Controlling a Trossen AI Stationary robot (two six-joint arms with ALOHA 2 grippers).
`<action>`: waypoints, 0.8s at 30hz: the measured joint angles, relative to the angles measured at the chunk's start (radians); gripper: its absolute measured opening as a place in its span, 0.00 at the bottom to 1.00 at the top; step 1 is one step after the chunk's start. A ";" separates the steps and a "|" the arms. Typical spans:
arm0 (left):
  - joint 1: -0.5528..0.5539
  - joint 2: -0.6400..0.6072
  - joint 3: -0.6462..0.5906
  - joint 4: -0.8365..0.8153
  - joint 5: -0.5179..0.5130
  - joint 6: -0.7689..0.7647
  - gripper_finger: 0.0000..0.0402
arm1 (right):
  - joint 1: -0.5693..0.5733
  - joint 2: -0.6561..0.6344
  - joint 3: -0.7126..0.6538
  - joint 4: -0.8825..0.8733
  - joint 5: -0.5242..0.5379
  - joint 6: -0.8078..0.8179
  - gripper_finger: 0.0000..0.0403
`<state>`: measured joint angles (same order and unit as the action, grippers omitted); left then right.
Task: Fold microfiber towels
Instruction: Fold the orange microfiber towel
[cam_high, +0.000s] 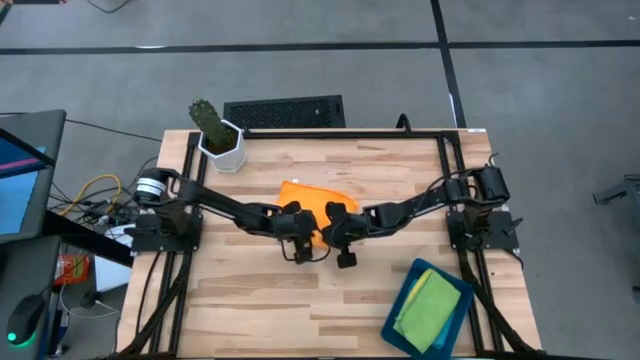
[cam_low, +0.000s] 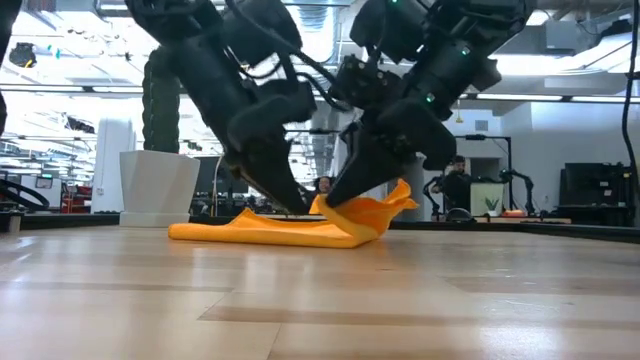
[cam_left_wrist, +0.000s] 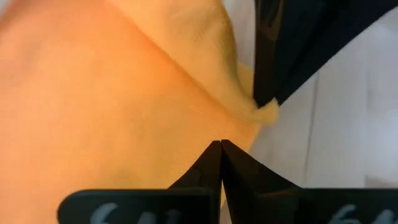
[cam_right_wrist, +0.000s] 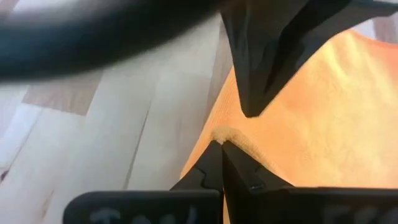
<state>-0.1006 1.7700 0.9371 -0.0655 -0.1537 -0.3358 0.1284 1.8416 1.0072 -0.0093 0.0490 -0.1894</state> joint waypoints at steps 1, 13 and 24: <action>-0.002 -0.012 0.000 -0.021 -0.018 0.006 0.00 | -0.001 0.000 0.003 0.000 0.000 -0.004 0.05; -0.003 -0.016 -0.038 -0.027 -0.053 0.000 0.00 | -0.006 0.034 0.005 0.049 -0.029 -0.003 0.06; -0.003 -0.016 -0.043 -0.007 -0.055 -0.018 0.00 | -0.013 0.095 0.014 0.097 -0.057 0.003 0.12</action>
<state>-0.1036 1.7538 0.8936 -0.0721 -0.2083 -0.3534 0.1154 1.9366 1.0210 0.0878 -0.0081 -0.1860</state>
